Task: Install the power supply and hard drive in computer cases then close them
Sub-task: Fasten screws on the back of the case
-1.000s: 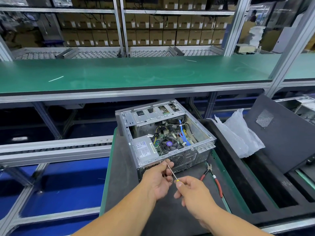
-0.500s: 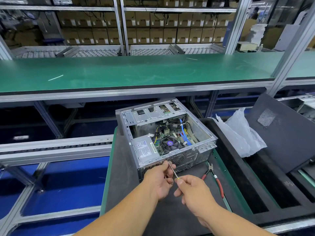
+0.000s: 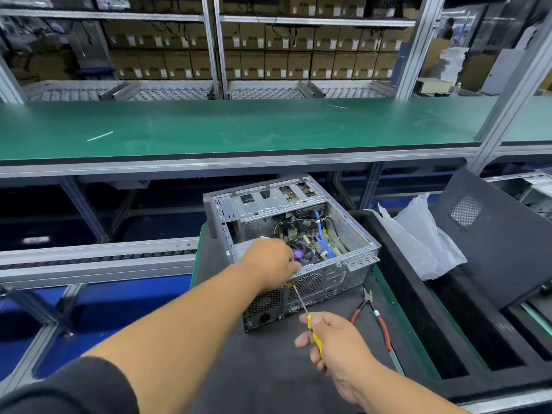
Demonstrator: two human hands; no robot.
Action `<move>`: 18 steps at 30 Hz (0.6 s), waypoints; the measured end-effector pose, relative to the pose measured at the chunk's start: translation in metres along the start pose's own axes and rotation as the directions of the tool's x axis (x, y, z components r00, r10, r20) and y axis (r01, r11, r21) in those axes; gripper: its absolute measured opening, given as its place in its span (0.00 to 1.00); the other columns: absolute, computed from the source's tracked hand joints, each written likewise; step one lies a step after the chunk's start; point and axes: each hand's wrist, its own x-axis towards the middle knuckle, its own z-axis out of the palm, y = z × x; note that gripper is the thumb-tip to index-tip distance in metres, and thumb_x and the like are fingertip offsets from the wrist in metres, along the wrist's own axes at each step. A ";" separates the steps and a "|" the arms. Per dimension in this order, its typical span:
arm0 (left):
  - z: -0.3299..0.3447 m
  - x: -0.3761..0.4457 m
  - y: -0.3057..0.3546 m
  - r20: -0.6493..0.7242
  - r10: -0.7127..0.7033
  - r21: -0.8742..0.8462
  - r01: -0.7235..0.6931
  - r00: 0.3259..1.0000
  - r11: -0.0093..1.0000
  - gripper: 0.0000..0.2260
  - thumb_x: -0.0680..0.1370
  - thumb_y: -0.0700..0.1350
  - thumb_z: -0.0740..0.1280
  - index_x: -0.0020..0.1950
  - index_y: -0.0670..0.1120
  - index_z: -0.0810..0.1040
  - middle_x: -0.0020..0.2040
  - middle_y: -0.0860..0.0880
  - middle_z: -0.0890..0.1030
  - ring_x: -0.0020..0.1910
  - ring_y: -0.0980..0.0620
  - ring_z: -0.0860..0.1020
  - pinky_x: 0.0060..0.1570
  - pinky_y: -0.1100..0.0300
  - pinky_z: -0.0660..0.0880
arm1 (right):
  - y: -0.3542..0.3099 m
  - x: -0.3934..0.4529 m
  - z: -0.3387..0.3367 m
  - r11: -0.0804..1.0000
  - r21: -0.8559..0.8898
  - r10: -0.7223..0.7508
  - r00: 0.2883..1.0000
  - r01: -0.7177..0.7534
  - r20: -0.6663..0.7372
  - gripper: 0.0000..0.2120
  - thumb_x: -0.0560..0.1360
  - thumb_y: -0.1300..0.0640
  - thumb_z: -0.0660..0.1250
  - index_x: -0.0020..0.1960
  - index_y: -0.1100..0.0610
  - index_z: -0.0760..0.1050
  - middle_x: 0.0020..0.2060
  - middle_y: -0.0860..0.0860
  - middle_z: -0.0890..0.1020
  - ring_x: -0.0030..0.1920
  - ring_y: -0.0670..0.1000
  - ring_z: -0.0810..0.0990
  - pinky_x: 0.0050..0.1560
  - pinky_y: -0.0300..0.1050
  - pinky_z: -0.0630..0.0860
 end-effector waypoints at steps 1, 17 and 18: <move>0.006 0.003 -0.001 0.026 0.032 0.013 -0.032 0.999 0.999 0.21 0.83 0.58 0.60 0.38 0.46 0.79 0.36 0.47 0.79 0.38 0.44 0.78 0.41 0.51 0.77 | 0.000 -0.001 0.001 1.000 0.010 0.004 1.000 -0.004 0.002 0.12 0.85 0.51 0.57 0.57 0.50 0.80 0.40 0.54 0.87 0.27 0.48 0.72 0.29 0.40 0.68; 0.034 0.005 -0.015 -0.187 0.081 -0.138 -0.108 0.979 0.985 0.20 0.83 0.56 0.60 0.32 0.51 0.69 0.39 0.51 0.76 0.40 0.47 0.74 0.44 0.55 0.61 | -0.009 -0.002 0.000 0.995 0.079 0.065 0.997 -0.062 -0.034 0.11 0.81 0.52 0.68 0.52 0.62 0.76 0.35 0.56 0.86 0.25 0.48 0.72 0.26 0.39 0.68; 0.034 0.005 -0.015 -0.185 0.081 -0.136 -0.107 0.979 0.985 0.20 0.83 0.56 0.60 0.32 0.52 0.69 0.39 0.52 0.76 0.40 0.48 0.73 0.44 0.55 0.61 | -0.008 -0.002 0.001 0.993 0.070 0.098 0.995 -0.096 -0.017 0.14 0.83 0.50 0.64 0.52 0.61 0.76 0.37 0.56 0.87 0.26 0.49 0.72 0.26 0.39 0.68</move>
